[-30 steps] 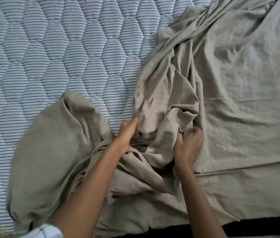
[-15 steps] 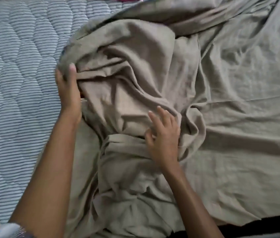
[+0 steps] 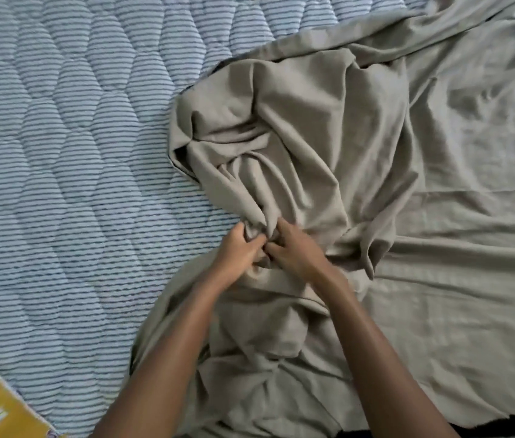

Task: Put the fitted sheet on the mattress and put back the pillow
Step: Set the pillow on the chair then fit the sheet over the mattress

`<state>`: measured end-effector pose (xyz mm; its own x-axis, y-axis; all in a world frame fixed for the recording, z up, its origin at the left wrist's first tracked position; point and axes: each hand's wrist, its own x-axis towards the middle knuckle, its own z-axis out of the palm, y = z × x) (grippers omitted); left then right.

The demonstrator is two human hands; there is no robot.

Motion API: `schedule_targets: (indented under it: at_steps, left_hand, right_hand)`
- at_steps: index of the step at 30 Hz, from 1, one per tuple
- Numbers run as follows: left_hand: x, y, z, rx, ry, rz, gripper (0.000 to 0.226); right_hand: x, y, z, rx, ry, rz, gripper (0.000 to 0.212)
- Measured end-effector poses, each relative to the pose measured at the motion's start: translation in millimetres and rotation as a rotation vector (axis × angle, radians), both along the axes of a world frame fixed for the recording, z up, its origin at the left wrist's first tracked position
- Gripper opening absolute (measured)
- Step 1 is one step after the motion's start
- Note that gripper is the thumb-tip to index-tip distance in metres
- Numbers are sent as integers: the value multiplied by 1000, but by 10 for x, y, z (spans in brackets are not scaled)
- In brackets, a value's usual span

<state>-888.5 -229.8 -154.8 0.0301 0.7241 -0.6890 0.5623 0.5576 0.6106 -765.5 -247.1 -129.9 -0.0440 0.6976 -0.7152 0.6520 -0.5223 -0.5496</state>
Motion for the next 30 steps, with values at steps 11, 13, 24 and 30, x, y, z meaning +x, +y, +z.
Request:
schedule_targets:
  at_steps: [11, 13, 24, 30]
  left_hand:
    - [-2543, 414, -52, 434, 544, 886, 60]
    - [-2680, 316, -114, 361, 633, 863, 65]
    - [-1831, -378, -79, -168, -74, 672, 16]
    - [-3208, -460, 68, 393, -417, 1264, 49]
  right_hand:
    - [-209, 38, -3, 633, -259, -471, 28]
    - [-299, -53, -49, 542, -200, -444, 25]
    - [-1136, -420, -283, -85, 0, -9, 30]
    - [-1455, -594, -120, 229, 188, -246, 28]
